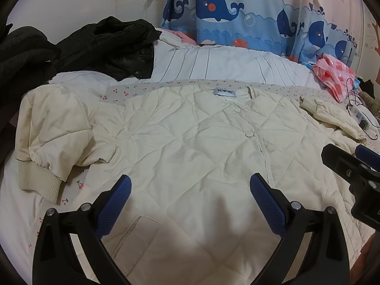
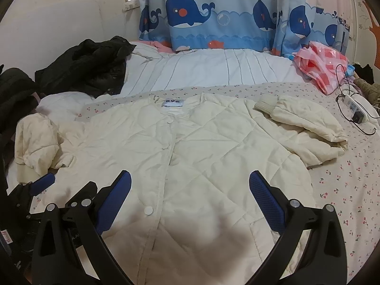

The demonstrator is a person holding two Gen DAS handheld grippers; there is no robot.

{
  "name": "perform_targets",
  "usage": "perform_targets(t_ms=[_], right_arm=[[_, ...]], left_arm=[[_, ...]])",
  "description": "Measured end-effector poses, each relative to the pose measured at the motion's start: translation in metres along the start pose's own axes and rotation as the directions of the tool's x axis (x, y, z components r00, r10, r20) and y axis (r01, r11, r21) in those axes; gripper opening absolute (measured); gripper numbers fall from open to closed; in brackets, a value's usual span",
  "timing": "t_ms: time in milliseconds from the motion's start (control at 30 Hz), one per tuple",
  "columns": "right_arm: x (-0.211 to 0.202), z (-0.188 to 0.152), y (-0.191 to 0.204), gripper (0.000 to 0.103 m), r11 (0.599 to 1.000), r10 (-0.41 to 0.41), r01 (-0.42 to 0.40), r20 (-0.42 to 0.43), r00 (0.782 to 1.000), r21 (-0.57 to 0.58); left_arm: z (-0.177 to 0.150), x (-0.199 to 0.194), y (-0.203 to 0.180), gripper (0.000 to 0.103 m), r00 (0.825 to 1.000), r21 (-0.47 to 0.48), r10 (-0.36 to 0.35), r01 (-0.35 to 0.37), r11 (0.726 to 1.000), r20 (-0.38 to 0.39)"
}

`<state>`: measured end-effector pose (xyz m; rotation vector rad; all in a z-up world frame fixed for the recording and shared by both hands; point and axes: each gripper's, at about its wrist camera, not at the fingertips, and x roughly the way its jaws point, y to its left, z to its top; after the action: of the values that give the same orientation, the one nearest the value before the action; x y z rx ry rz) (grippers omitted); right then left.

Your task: Fold large clothes

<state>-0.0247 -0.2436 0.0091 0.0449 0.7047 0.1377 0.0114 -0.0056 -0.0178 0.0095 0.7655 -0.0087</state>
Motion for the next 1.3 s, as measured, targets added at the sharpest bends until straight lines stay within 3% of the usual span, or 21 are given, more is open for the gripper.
perform_targets(t_ms=[1300], right_arm=[[0.0003,-0.0043,0.0053,0.096,0.998,-0.036,0.036,0.008,0.999,-0.057]], left_arm=[[-0.0004,0.0007,-0.0004,0.096,1.000,0.001,0.003,-0.003,1.000,-0.002]])
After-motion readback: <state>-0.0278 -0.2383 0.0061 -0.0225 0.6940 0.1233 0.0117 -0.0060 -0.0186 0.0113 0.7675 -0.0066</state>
